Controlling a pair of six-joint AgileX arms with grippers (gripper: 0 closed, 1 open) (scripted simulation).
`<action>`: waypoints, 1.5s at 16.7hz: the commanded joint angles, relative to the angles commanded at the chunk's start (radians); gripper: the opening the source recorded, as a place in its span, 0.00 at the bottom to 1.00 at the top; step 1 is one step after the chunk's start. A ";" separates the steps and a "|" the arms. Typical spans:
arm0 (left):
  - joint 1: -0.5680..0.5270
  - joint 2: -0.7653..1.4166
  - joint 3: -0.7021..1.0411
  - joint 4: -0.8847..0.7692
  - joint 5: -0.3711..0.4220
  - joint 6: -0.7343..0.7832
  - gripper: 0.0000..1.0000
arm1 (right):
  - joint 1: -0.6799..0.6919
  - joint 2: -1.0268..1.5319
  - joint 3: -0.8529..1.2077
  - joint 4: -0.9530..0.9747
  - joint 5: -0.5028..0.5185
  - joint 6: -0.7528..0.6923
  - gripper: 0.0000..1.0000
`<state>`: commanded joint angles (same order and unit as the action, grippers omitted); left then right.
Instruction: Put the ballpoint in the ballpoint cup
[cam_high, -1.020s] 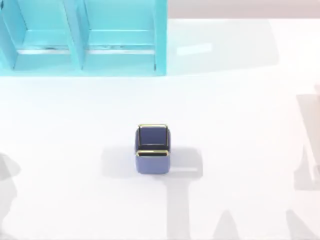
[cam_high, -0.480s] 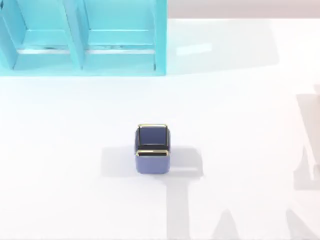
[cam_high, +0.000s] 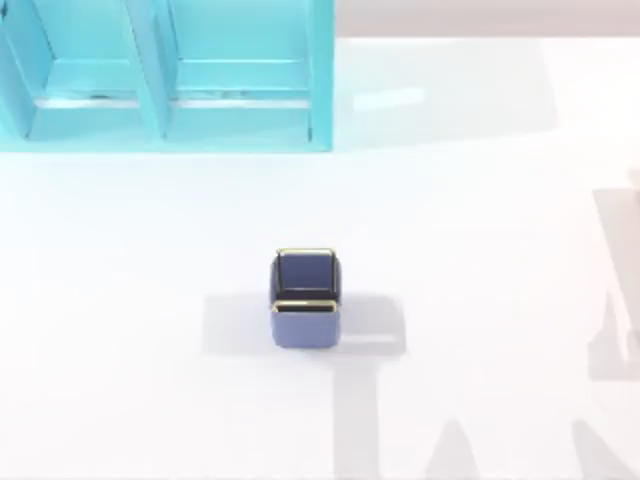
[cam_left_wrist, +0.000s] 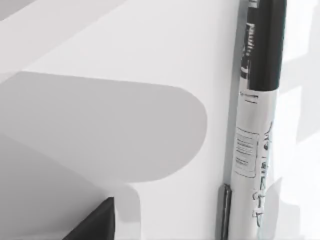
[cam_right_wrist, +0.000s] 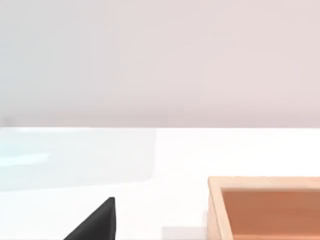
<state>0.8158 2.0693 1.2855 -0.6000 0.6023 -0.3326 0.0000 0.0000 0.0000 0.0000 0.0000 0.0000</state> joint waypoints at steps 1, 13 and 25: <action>-0.017 0.024 -0.008 0.046 -0.003 -0.020 1.00 | 0.000 0.000 0.000 0.000 0.000 0.000 1.00; -0.086 0.112 -0.041 0.208 -0.017 -0.098 0.77 | 0.000 0.000 0.000 0.000 0.000 0.000 1.00; -0.086 0.112 -0.041 0.208 -0.017 -0.098 0.00 | 0.000 0.000 0.000 0.000 0.000 0.000 1.00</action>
<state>0.7296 2.1817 1.2445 -0.3925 0.5851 -0.4310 0.0000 0.0000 0.0000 0.0000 0.0000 0.0000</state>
